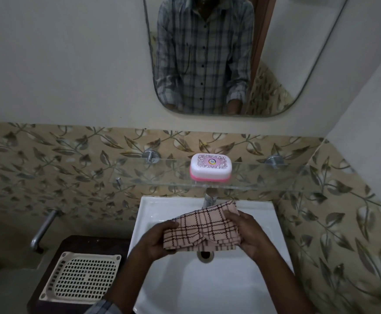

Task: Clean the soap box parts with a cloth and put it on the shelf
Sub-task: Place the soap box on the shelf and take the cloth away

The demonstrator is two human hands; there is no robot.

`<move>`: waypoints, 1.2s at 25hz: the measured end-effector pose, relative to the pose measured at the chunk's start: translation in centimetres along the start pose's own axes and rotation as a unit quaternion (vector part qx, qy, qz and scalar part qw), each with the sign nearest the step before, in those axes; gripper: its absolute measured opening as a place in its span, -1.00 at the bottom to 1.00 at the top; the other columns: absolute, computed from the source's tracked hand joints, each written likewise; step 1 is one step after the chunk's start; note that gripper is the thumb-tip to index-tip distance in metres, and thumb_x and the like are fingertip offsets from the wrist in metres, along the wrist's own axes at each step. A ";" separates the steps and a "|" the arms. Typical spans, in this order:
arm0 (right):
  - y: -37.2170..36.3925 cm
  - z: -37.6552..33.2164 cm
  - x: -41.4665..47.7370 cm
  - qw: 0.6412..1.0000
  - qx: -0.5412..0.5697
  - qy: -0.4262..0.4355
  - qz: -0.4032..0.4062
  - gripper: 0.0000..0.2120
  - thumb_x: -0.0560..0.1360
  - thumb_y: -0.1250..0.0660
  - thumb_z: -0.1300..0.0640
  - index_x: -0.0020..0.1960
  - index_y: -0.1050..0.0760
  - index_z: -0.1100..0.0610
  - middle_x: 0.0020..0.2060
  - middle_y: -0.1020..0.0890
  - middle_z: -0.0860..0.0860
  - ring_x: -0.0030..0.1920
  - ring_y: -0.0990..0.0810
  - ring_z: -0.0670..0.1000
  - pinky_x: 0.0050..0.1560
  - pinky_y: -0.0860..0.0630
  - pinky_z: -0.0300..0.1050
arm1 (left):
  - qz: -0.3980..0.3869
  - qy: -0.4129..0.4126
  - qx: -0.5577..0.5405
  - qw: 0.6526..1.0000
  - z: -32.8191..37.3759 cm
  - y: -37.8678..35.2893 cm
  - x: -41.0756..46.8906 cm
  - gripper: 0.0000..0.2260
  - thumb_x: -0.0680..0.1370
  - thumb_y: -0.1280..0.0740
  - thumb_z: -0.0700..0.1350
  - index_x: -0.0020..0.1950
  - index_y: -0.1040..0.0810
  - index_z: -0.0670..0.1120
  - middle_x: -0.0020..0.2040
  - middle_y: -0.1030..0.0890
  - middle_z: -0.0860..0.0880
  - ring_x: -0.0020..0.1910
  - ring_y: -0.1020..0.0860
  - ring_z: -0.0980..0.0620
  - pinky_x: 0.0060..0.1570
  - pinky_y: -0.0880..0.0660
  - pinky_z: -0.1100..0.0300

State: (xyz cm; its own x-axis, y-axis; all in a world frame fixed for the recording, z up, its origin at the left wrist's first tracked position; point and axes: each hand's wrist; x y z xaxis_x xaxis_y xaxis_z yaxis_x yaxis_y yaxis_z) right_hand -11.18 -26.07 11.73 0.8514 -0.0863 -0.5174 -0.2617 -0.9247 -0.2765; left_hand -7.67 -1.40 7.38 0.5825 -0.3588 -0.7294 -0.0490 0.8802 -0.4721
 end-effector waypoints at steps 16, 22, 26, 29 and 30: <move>0.4 5.4 3.3 0.999 0.008 -0.011 -0.029 -0.76 0.56 -0.24 0.43 0.19 -0.55 0.32 0.01 -0.68 0.27 -0.04 -0.68 0.23 -0.09 -0.65 0.11 | 0.008 -0.094 -0.028 0.995 -2.6 5.2 0.3 -0.71 0.58 -0.32 -0.22 0.26 -0.56 -0.33 0.20 -0.63 -0.30 0.17 -0.62 -0.19 0.17 -0.59 -0.04; -6.7 7.2 5.0 0.993 -0.059 -0.066 -0.076 -0.75 0.54 -0.26 0.45 0.20 -0.52 0.38 0.07 -0.64 0.35 -0.04 -0.66 0.27 -0.03 -0.62 0.24 | 0.118 -0.162 0.018 0.980 -1.1 12.0 -3.5 -0.77 0.57 -0.30 -0.34 0.21 -0.55 -0.36 0.05 -0.66 -0.31 -0.03 -0.66 -0.20 0.05 -0.61 -0.12; -16.2 9.5 6.1 0.983 -0.092 -0.104 -0.120 -0.71 0.59 -0.19 0.43 0.26 -0.51 0.30 0.14 -0.63 0.29 0.04 -0.63 0.26 0.01 -0.59 0.20 | 0.242 -0.283 0.115 0.921 3.5 19.0 -7.4 -0.86 0.56 -0.34 -0.36 0.10 -0.61 -0.27 -0.08 -0.69 -0.20 -0.18 -0.65 -0.09 -0.13 -0.61 0.04; -23.2 14.7 6.3 0.980 -0.134 -0.101 -0.109 -0.72 0.62 -0.17 0.38 0.11 -0.57 0.11 0.07 -0.66 0.13 -0.07 -0.66 0.09 -0.18 -0.62 -0.02 | 0.294 -0.312 0.218 0.877 4.7 24.9 -8.5 -0.89 0.62 -0.27 -0.33 0.04 -0.54 -0.16 -0.11 -0.63 -0.11 -0.22 -0.58 0.05 -0.26 -0.53 0.19; -25.2 17.2 6.5 0.980 -0.150 -0.090 -0.091 -0.72 0.62 -0.16 0.37 0.12 -0.56 0.09 0.10 -0.65 0.10 -0.02 -0.66 0.08 -0.13 -0.64 -0.01 | 0.303 -0.307 0.233 0.872 4.6 27.1 -8.2 -0.86 0.63 -0.24 -0.33 0.02 -0.53 -0.13 -0.12 -0.63 -0.08 -0.21 -0.58 0.07 -0.28 -0.55 0.24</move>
State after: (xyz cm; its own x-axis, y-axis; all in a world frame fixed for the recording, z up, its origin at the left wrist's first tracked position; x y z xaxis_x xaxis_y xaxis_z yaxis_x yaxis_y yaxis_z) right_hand -6.85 3.01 1.43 0.7708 0.1330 -0.6230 0.0558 -0.9883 -0.1420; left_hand -10.05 26.87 2.83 0.8951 0.3246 -0.3056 -0.2477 0.9320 0.2645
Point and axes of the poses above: each hand's wrist, its own x-axis towards the middle knuckle, its own y-axis out of the back of the hand, z = x × y
